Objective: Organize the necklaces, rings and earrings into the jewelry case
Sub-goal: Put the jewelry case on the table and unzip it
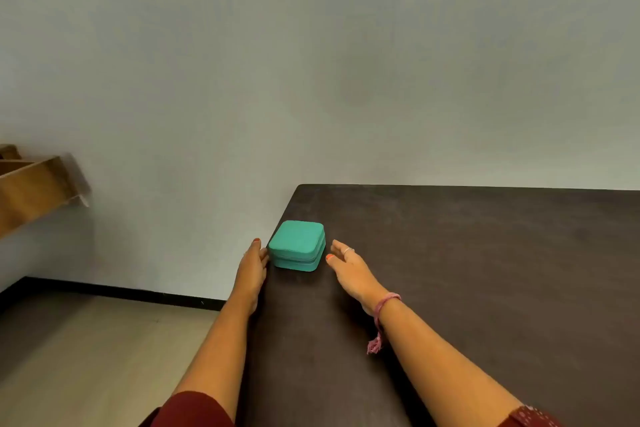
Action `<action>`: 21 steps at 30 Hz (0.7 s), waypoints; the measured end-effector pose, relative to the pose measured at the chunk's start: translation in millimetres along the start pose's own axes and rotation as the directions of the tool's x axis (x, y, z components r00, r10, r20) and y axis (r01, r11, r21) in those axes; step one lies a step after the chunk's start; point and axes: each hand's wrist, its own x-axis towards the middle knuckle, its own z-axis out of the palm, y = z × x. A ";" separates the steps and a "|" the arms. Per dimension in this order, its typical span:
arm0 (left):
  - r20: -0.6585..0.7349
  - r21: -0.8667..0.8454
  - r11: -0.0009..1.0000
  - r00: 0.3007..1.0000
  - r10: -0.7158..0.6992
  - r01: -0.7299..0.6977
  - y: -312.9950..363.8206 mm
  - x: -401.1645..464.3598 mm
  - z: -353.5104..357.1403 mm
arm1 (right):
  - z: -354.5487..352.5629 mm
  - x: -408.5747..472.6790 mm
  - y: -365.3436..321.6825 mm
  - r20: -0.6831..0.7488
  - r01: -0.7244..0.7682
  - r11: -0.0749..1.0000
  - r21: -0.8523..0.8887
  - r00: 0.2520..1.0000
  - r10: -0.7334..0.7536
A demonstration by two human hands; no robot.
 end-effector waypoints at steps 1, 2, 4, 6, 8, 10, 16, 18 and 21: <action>-0.004 0.014 1.000 1.000 0.007 -0.007 0.8 3.5 1.1 | 1.4 3.3 -0.4 0.005 0.008 1.000 0.000 1.000 -0.008; -0.010 0.045 0.999 1.000 0.014 -0.013 0.5 8.5 1.4 | 2.0 7.0 -1.0 0.012 0.008 1.000 -0.013 1.000 -0.008; -0.012 0.106 0.994 1.000 0.029 -0.028 -1.5 16.9 2.1 | 3.8 17.3 2.1 0.042 0.011 0.999 -0.038 0.999 -0.010; -0.028 0.175 0.984 0.999 0.032 -0.027 -2.2 24.7 4.4 | 6.6 29.0 7.1 0.065 -0.007 0.996 -0.084 0.998 0.012; -0.017 0.204 0.978 0.999 0.040 -0.035 -2.6 29.9 5.9 | 7.6 40.0 10.7 0.085 -0.024 0.991 -0.134 0.996 0.035; -0.010 0.180 0.983 1.000 0.020 -0.018 -2.5 34.8 5.5 | 7.7 45.9 11.8 0.088 -0.046 0.984 -0.173 0.994 0.062; -0.009 0.173 0.985 1.000 -0.004 0.006 1.4 32.5 3.7 | -1.6 48.7 10.7 0.095 -0.075 0.978 -0.195 0.991 0.095; 0.005 0.148 0.989 1.000 -0.002 0.001 4.2 27.2 6.4 | -8.5 46.5 9.3 0.089 -0.074 0.977 -0.201 0.992 0.094; 0.027 0.122 0.992 1.000 0.016 -0.019 9.3 17.0 11.8 | -18.3 41.0 8.7 0.089 -0.067 0.980 -0.187 0.992 0.085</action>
